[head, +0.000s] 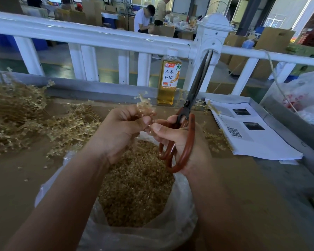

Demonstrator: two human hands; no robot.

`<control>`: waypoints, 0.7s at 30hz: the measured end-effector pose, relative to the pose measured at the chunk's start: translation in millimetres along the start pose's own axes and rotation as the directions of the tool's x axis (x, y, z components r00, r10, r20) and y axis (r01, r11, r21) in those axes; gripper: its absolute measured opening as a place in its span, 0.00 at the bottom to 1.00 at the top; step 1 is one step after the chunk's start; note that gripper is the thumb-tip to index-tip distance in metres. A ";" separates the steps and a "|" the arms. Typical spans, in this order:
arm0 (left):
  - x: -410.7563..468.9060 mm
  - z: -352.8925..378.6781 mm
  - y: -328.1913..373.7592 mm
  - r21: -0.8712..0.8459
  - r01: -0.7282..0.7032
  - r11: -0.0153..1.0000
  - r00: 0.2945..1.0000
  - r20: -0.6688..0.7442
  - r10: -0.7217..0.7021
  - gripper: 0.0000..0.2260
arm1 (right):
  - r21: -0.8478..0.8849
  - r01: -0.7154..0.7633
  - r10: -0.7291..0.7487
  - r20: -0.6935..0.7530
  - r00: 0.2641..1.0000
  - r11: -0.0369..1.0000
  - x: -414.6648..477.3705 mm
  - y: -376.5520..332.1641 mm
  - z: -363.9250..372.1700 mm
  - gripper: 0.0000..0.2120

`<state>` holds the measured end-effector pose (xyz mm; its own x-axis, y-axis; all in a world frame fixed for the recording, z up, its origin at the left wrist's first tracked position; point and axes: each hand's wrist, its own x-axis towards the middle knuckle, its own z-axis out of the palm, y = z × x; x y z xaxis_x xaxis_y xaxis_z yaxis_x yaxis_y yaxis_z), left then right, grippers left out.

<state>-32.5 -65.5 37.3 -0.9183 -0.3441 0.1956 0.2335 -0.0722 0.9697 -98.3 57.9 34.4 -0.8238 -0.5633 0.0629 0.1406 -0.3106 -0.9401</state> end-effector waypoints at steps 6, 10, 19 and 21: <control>0.9 10.5 -2.1 0.240 -0.084 0.967 0.986 -0.119 0.115 0.10 | -0.202 0.043 -0.053 -0.047 0.997 0.978 -3.2 -0.4 3.7 0.16; 0.2 14.9 -3.9 0.385 -0.106 0.917 0.965 -0.184 0.189 0.07 | -0.251 0.058 -0.079 -0.077 0.994 0.966 -4.5 -1.8 7.8 0.16; 0.8 19.6 -4.6 0.525 -0.035 0.851 0.932 -0.291 0.218 0.09 | -0.302 0.094 -0.128 -0.095 0.987 0.949 -7.5 -0.2 12.6 0.14; 1.7 19.8 -5.6 0.514 -0.013 0.858 0.930 -0.309 0.199 0.08 | -0.233 0.073 -0.101 -0.113 0.988 0.970 -7.7 -0.6 13.4 0.11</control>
<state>-41.7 -47.1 35.1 -0.7088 -0.6235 0.3298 0.0485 0.4234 0.9047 -84.7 52.1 38.9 -0.8907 -0.4387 0.1196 -0.0515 -0.1640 -0.9851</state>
